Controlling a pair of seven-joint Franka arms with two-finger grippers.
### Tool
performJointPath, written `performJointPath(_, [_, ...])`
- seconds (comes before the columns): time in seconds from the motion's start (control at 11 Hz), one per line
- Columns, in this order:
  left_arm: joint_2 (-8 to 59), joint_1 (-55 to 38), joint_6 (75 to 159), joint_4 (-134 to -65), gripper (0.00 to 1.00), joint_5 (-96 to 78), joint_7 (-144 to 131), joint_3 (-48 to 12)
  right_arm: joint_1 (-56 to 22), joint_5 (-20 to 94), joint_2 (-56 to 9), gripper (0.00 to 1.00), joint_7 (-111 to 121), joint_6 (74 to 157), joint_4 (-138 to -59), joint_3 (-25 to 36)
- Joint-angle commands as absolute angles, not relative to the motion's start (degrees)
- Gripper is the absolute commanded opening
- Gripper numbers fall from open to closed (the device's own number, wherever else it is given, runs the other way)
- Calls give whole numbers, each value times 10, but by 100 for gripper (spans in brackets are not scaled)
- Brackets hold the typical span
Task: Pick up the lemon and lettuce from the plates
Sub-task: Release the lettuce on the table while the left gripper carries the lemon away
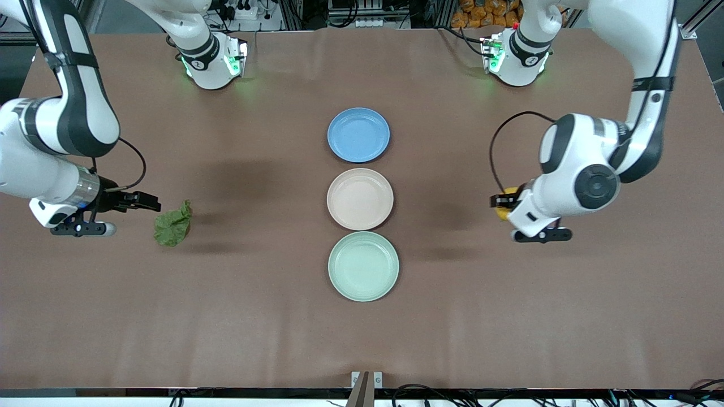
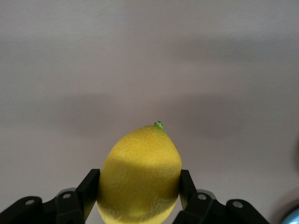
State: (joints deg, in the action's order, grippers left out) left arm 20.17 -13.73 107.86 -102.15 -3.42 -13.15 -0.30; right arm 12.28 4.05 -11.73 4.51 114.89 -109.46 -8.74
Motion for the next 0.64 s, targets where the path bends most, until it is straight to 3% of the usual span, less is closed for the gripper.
performJointPath(0.0, [196, -88, 1099, -1054, 0, 4, -60, -11, 112, 43, -104, 100, 48, 1051, -1021, -90])
performJointPath(0.36, [257, -58, 1167, -1051, 0, 8, -11, -11, 77, 43, -99, 100, 40, 957, -939, -91])
performJointPath(0.55, [282, -58, 1179, -1049, 0, 9, -11, -10, 71, 46, -77, 100, 42, 956, -933, -91])
